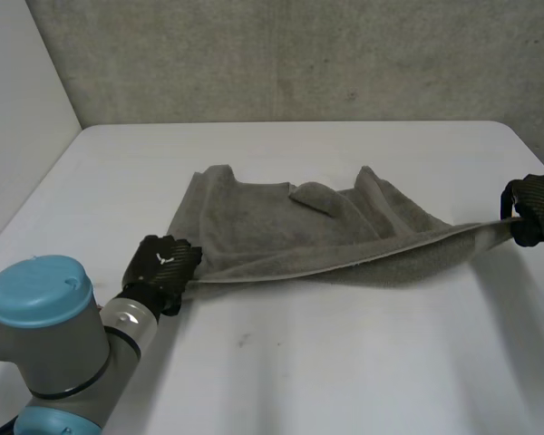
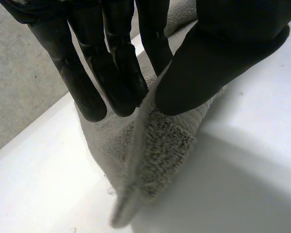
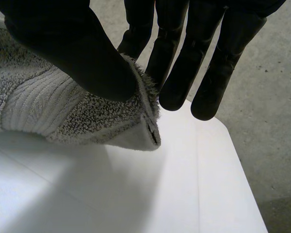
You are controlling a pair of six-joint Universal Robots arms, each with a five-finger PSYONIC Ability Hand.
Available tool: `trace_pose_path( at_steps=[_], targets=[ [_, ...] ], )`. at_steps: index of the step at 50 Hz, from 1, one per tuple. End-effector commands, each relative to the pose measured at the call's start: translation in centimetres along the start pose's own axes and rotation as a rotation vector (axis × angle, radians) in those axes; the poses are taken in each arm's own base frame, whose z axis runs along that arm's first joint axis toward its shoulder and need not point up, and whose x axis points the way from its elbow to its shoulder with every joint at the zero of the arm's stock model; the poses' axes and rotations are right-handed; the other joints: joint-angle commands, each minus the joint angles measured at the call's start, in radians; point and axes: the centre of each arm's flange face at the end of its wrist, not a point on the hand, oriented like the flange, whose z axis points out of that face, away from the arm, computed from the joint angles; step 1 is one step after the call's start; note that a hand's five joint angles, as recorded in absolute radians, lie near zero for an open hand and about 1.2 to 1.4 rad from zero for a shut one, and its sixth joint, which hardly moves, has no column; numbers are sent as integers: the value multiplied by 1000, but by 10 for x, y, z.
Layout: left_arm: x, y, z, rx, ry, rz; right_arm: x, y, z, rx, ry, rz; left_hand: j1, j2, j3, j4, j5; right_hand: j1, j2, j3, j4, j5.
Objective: Fold the towel.
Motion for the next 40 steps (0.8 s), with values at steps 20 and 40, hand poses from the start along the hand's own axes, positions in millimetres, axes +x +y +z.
trace_pose_path(
  at_steps=[20,40],
  targets=[
    [-82,-181,-97,243,-79,100,28,-158,-81,36,-50,-324,245,217,219,221,236,7,183,182,180,188],
    [-74,-99,46,-26,17,93,-28,-65,17,-201,-201,-489,245,217,219,221,236,7,183,182,180,188]
  ],
)
